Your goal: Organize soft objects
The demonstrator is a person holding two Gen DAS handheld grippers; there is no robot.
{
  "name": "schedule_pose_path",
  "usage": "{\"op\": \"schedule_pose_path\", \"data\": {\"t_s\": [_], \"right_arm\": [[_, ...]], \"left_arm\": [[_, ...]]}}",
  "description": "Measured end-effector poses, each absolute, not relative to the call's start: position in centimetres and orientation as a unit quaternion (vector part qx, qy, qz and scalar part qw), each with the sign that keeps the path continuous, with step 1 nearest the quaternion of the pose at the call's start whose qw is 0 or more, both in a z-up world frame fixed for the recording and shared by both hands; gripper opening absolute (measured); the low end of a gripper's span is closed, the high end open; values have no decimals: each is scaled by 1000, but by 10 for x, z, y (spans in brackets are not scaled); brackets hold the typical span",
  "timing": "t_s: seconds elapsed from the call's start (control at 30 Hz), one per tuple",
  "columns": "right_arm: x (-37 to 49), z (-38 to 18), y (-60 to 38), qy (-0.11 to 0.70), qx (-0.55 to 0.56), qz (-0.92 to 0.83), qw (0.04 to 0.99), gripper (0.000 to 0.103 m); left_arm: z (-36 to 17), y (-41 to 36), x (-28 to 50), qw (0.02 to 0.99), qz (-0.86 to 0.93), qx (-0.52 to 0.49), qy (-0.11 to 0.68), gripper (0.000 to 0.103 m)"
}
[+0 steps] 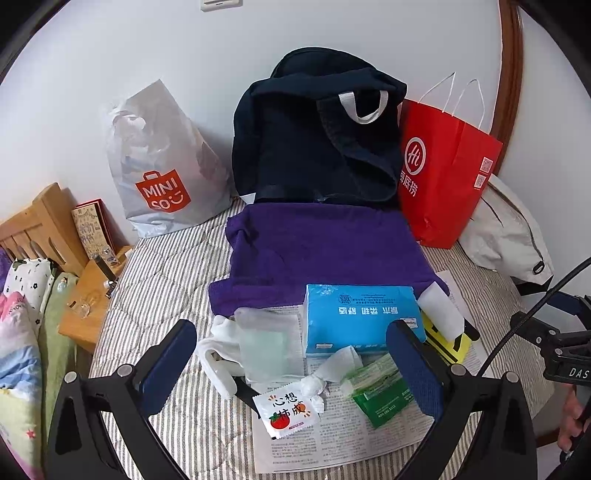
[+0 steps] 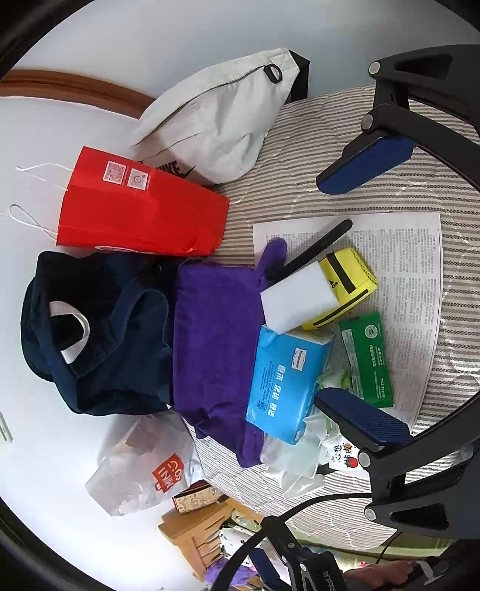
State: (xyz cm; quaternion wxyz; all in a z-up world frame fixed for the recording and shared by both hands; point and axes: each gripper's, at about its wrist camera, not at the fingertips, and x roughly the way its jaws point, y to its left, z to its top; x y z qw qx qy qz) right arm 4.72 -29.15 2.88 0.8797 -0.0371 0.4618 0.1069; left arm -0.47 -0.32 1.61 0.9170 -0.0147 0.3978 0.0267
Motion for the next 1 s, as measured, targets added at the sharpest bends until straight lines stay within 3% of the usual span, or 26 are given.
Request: {"op": "schedule_pose_path", "data": {"t_s": [1.0], "right_arm": [[45, 33, -288, 456, -43, 108, 883, 103]], "left_arm": [[14, -1, -7, 917, 26, -20, 398, 103]]}}
